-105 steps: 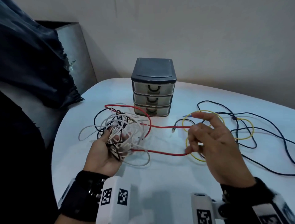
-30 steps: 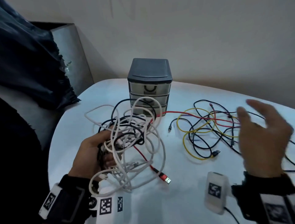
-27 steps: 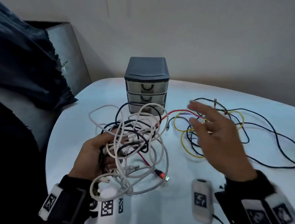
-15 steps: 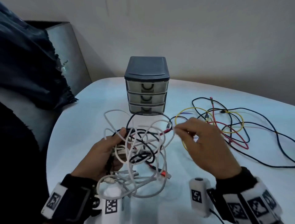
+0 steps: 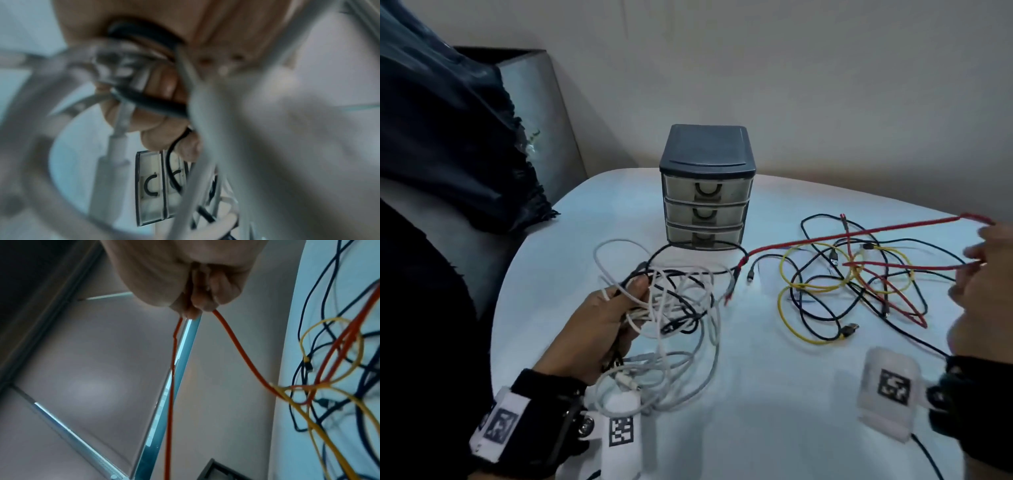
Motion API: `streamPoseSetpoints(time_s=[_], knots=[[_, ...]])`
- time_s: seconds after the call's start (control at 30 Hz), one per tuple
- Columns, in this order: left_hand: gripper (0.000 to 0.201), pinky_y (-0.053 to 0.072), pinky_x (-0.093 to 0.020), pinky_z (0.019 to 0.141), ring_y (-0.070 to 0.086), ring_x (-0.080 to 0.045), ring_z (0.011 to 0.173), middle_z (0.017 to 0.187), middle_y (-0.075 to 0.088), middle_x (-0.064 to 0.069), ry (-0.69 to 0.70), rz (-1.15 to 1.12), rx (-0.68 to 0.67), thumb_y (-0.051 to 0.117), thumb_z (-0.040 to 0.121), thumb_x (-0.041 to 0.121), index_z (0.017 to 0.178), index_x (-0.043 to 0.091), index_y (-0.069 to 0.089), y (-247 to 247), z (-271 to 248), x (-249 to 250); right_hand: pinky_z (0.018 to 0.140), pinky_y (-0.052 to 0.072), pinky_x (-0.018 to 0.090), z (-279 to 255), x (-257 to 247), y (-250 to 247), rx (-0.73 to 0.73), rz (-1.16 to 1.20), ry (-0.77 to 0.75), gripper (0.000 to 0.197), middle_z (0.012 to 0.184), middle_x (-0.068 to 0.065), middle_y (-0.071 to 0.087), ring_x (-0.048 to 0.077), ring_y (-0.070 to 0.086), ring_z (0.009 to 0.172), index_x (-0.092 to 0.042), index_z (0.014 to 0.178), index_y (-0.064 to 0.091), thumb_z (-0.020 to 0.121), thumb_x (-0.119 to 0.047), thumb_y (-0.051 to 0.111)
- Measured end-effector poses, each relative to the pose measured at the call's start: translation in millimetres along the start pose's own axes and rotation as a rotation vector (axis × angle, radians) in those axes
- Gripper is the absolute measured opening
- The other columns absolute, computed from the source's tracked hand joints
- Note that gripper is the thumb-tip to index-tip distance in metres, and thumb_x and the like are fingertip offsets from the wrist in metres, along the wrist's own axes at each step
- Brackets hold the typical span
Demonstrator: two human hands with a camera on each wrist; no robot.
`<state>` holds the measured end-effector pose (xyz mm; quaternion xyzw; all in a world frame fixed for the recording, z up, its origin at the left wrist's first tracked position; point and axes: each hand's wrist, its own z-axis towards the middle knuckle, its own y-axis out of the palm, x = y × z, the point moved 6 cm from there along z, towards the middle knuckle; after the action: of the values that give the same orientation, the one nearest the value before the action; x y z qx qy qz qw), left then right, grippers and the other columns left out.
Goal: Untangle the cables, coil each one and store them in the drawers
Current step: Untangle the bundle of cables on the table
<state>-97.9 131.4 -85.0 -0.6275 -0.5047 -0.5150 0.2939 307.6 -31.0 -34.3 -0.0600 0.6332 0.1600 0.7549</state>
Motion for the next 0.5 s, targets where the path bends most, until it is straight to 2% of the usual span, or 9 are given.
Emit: streamPoseSetpoints(time_s=[0.03, 0.1, 0.17, 0.23, 0.27, 0.3, 0.37, 0.43, 0.5], knots=[[0.030, 0.015, -0.015, 0.037, 0.018, -0.010, 0.035, 0.048, 0.028, -0.002, 0.003, -0.029, 0.006, 0.060, 0.082, 0.040, 0.063, 0.017, 0.057, -3, 1, 0, 0.036, 0.029, 0.014, -1, 2, 1, 0.053, -0.009, 0.030, 0.008, 0.073, -0.007, 0.056, 0.000, 0.040, 0.038, -0.032, 0.082, 0.060, 0.082, -0.040, 0.062], [0.030, 0.017, -0.015, 0.035, 0.019, -0.010, 0.035, 0.048, 0.027, -0.001, 0.007, -0.047, -0.001, 0.060, 0.084, 0.039, 0.065, 0.016, 0.056, -4, 3, -1, 0.038, 0.028, 0.020, -15, -2, 6, 0.152, -0.071, 0.006, 0.015, 0.066, -0.009, 0.058, 0.003, 0.038, 0.036, -0.030, 0.073, 0.060, 0.079, -0.044, 0.060], [0.032, 0.018, -0.016, 0.036, 0.019, -0.010, 0.036, 0.051, 0.027, -0.004, 0.026, -0.025, -0.025, 0.061, 0.083, 0.041, 0.063, 0.017, 0.058, -1, 2, -1, 0.044, 0.038, 0.024, -28, -9, 7, 0.177, -0.120, -0.073, 0.016, 0.070, -0.011, 0.064, 0.007, 0.049, 0.041, -0.033, 0.079, 0.066, 0.076, -0.047, 0.058], [0.035, 0.016, -0.017, 0.037, 0.019, -0.011, 0.036, 0.054, 0.031, -0.007, 0.055, 0.026, -0.047, 0.062, 0.077, 0.045, 0.065, 0.012, 0.059, 3, 1, 0, 0.060, 0.054, 0.034, -40, -22, 11, 0.170, -0.191, -0.144, 0.022, 0.088, -0.025, 0.069, 0.015, 0.066, 0.064, -0.044, 0.100, 0.067, 0.081, -0.042, 0.058], [0.040, 0.016, -0.017, 0.037, 0.020, -0.012, 0.036, 0.054, 0.033, -0.008, 0.073, 0.061, -0.061, 0.063, 0.074, 0.047, 0.069, 0.008, 0.059, 5, 0, 0, 0.063, 0.056, 0.033, -48, -30, 18, 0.110, -0.207, -0.193, 0.030, 0.098, -0.028, 0.068, 0.016, 0.066, 0.067, -0.042, 0.114, 0.064, 0.085, -0.034, 0.059], [0.043, 0.017, -0.017, 0.036, 0.021, -0.012, 0.036, 0.054, 0.034, -0.008, 0.086, 0.103, -0.084, 0.062, 0.074, 0.049, 0.072, 0.006, 0.060, 8, -1, 1, 0.060, 0.053, 0.026, -58, -38, 30, 0.002, -0.217, -0.257, 0.037, 0.106, -0.025, 0.068, 0.012, 0.062, 0.061, -0.036, 0.125, 0.061, 0.090, -0.024, 0.060], [0.040, 0.019, -0.017, 0.036, 0.021, -0.012, 0.036, 0.050, 0.032, -0.007, 0.100, 0.191, -0.140, 0.059, 0.077, 0.049, 0.065, 0.011, 0.061, 17, -5, 0, 0.063, 0.047, 0.015, -87, -49, 59, -0.255, -0.349, -0.426, 0.044, 0.121, -0.015, 0.066, 0.012, 0.059, 0.063, -0.028, 0.134, 0.057, 0.094, -0.011, 0.059], [0.037, 0.019, -0.017, 0.036, 0.020, -0.011, 0.036, 0.047, 0.031, -0.003, 0.112, 0.264, -0.181, 0.056, 0.081, 0.046, 0.054, 0.021, 0.060, 24, -7, 0, 0.074, 0.048, 0.024, -119, -55, 81, -0.394, -0.600, -0.614, 0.055, 0.141, -0.008, 0.056, 0.025, 0.064, 0.075, -0.030, 0.141, 0.049, 0.091, -0.010, 0.062], [0.037, 0.019, -0.017, 0.037, 0.019, -0.010, 0.036, 0.045, 0.031, 0.002, 0.116, 0.296, -0.189, 0.055, 0.082, 0.044, 0.052, 0.023, 0.061, 27, -8, 0, 0.070, 0.046, 0.028, -137, -58, 91, -0.425, -0.701, -0.691, 0.067, 0.151, -0.006, 0.044, 0.025, 0.059, 0.066, -0.029, 0.147, 0.041, 0.088, -0.010, 0.065]])
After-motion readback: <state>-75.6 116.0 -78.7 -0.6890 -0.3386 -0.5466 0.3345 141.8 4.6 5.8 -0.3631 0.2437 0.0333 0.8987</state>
